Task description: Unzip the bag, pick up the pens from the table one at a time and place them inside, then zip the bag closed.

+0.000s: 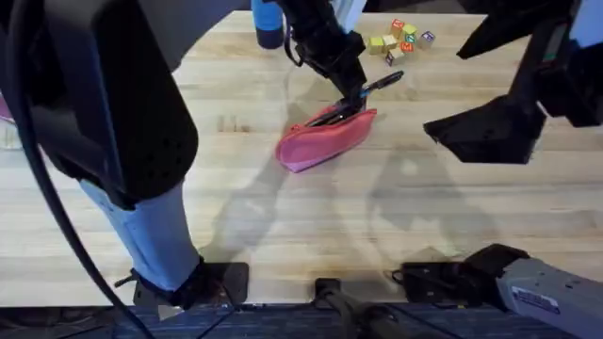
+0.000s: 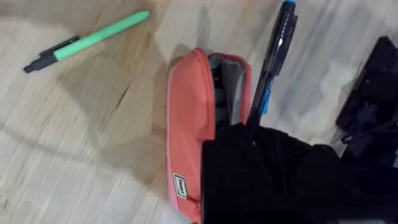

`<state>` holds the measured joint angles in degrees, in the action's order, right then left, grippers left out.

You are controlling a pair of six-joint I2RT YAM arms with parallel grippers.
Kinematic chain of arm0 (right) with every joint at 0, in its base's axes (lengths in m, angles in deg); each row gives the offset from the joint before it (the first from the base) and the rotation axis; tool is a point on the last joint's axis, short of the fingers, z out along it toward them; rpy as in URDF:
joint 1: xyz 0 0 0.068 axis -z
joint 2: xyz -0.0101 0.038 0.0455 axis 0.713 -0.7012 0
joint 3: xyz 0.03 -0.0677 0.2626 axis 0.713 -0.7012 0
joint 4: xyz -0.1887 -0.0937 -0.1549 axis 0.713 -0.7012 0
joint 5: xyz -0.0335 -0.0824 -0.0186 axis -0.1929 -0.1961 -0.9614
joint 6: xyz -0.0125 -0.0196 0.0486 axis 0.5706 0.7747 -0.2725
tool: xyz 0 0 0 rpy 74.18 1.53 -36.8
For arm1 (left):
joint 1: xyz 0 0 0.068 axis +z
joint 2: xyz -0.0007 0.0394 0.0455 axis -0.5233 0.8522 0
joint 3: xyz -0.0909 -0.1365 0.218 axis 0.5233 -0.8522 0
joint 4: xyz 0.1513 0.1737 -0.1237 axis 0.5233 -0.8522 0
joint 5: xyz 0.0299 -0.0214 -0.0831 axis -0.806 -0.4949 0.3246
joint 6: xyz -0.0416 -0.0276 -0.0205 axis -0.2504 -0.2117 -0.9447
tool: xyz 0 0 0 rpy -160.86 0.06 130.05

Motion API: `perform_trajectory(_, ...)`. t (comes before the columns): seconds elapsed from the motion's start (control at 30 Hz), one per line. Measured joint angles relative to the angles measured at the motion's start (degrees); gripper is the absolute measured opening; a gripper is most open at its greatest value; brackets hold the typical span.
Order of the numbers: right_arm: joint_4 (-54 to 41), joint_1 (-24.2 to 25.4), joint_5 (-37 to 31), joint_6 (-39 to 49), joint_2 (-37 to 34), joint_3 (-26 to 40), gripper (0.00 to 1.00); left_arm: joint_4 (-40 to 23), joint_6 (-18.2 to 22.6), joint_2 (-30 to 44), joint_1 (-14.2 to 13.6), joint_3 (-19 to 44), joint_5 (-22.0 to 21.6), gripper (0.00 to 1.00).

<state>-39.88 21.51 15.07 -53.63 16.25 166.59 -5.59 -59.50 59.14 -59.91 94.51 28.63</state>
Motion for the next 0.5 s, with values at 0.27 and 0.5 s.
perform_trajectory(0.27,0.02,0.00,0.00,0.04,0.00,0.00,0.997,1.80,-1.53,0.00,0.00,-2.76,-1.16,0.043)
perform_trajectory(0.5,0.02,0.00,0.00,0.26,0.00,0.00,0.998,1.24,-2.37,0.19,-0.02,-8.00,-4.84,0.044)
